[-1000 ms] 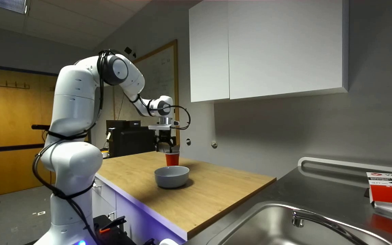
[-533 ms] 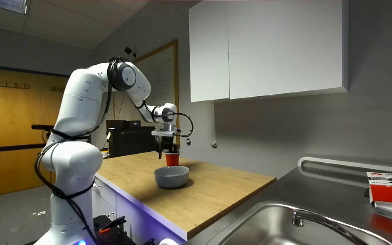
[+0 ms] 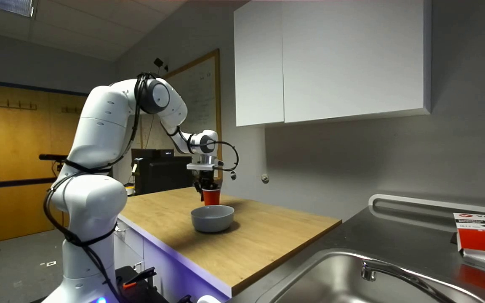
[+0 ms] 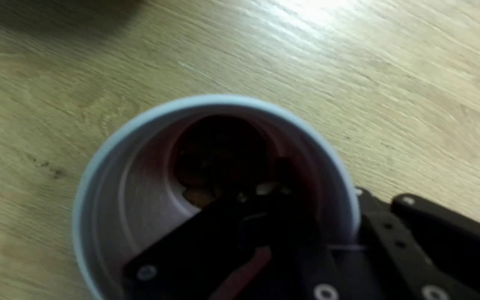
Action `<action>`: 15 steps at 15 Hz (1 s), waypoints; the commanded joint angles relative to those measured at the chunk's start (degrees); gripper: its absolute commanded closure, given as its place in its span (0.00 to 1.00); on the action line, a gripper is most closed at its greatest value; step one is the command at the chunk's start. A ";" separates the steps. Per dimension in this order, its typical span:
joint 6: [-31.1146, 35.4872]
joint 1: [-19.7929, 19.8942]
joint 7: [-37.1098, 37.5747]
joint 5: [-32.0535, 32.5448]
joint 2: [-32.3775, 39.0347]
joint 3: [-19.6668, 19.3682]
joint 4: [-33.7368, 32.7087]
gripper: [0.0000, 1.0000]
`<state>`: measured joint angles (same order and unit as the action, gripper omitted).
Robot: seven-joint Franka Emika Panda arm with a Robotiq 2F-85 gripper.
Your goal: Pour all the contents from the cup into the bowl
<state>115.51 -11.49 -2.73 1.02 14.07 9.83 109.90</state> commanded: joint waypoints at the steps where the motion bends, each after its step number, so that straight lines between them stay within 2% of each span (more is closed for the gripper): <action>1: 0.80 0.38 2.45 3.38 -4.85 -0.99 3.76 0.99; 3: 1.16 2.08 1.55 3.03 -8.12 -2.03 6.39 1.00; 6: 1.77 4.93 0.58 2.11 -12.89 -4.20 10.49 0.95; 10: 3.37 8.56 -0.99 -0.09 -19.64 -7.02 16.14 0.97; 15: 5.04 9.44 -7.03 -7.30 -26.37 -9.27 20.97 0.97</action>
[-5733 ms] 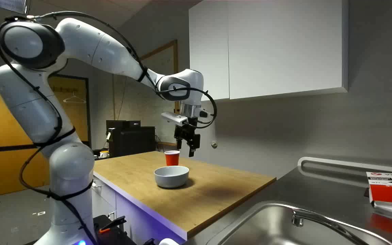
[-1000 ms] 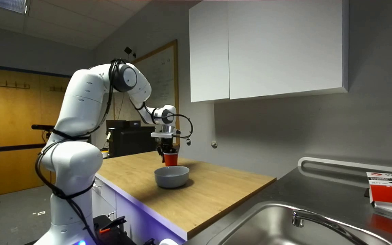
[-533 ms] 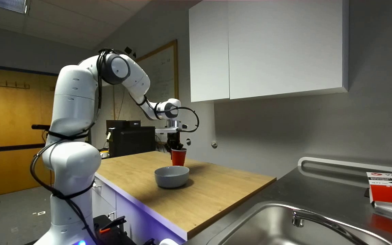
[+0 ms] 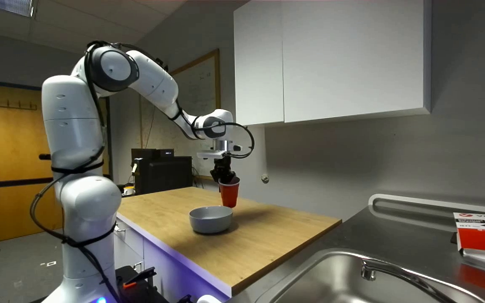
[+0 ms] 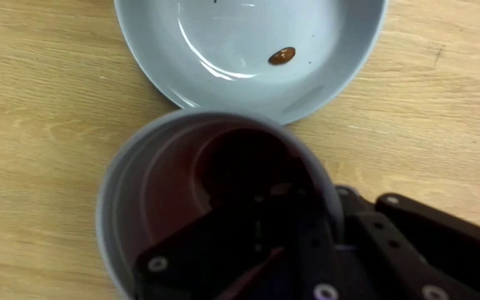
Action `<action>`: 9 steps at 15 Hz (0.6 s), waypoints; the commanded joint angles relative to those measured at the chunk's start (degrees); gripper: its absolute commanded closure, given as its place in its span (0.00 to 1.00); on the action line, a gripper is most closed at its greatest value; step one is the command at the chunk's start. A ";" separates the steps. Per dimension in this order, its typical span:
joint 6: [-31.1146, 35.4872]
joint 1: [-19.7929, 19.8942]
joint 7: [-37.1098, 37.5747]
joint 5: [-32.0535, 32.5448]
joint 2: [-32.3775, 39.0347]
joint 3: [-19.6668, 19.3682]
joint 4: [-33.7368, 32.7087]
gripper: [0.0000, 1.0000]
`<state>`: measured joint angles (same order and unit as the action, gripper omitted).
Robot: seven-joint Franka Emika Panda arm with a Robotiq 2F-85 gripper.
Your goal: Pour all the contents from the cup into the bowl
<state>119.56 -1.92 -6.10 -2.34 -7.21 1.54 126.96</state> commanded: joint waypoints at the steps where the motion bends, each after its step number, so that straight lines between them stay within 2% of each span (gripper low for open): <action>1: 0.51 -0.34 -4.95 -5.40 -6.01 -1.32 4.37 0.97; 9: -2.57 -2.44 -13.26 -14.51 -11.76 -2.45 8.23 0.97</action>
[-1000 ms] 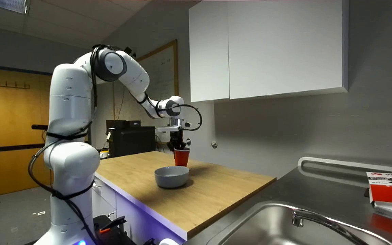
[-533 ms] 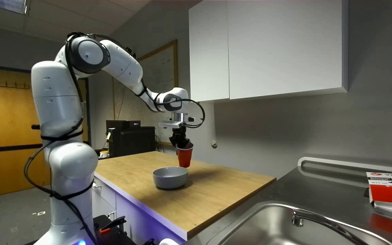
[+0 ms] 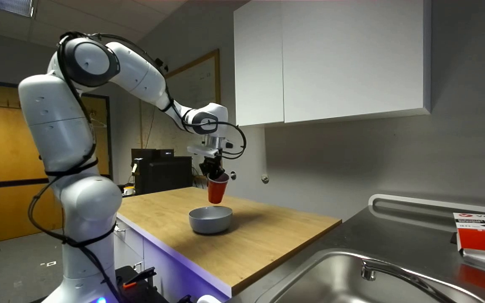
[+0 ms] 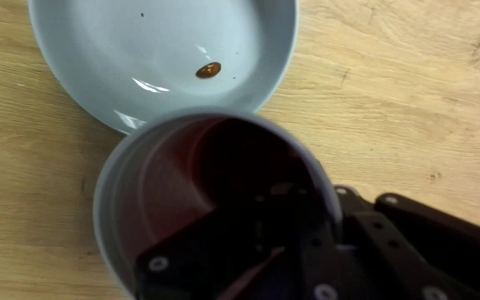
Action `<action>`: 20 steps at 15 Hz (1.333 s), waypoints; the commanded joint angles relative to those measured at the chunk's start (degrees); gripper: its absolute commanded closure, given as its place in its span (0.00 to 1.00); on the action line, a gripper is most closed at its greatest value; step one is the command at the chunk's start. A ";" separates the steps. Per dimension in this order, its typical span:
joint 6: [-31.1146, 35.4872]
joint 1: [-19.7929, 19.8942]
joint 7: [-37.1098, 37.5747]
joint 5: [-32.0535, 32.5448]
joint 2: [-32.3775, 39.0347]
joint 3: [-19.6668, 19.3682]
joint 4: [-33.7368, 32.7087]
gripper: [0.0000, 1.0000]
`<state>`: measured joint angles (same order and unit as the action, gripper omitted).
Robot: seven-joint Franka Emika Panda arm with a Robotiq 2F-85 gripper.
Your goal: Pour all the contents from the cup into the bowl
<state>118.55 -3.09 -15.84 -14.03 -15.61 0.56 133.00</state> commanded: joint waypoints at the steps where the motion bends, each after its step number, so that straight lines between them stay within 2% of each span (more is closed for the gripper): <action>1: -2.22 -1.45 -4.61 -3.87 -4.03 -1.91 2.75 0.97; 5: -5.89 -1.71 -10.21 -8.33 -6.56 -4.43 4.81 0.97; 10: -15.21 -1.93 -18.92 -13.79 -7.05 -8.47 4.22 0.97; 20: -37.34 2.07 -28.91 -22.79 3.16 -13.13 -2.49 0.97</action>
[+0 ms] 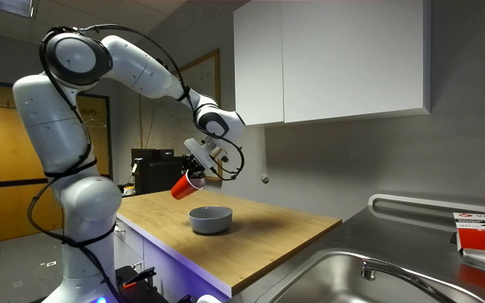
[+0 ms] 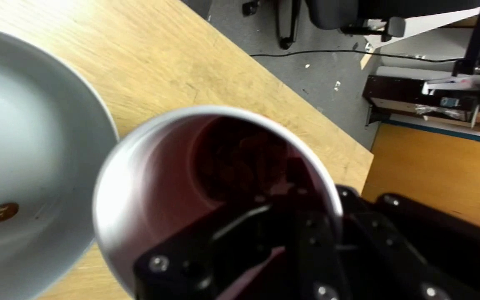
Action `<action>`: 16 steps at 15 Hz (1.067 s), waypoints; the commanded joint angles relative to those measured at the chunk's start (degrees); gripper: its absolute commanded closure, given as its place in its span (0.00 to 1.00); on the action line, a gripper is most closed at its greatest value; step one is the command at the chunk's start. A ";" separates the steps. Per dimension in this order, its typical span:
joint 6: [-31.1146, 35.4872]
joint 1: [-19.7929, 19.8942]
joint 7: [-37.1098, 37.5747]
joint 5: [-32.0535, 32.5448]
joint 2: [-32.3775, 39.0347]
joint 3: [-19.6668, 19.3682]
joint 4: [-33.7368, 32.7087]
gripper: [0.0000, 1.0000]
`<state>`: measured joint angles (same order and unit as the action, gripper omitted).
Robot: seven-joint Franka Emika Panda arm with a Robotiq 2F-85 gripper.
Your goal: Pour all the contents from the cup into the bowl
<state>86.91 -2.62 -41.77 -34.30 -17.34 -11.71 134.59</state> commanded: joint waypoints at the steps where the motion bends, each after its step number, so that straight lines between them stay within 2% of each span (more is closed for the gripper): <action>1: -7.58 2.37 -3.98 -3.24 6.44 -0.96 -5.06 0.98; 11: -24.46 8.31 -7.68 -9.37 19.18 0.08 -14.71 0.98; 16: -31.39 11.19 -5.26 -14.00 24.38 0.01 -18.41 0.98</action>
<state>59.69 6.51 -48.84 -45.56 3.51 -12.29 119.93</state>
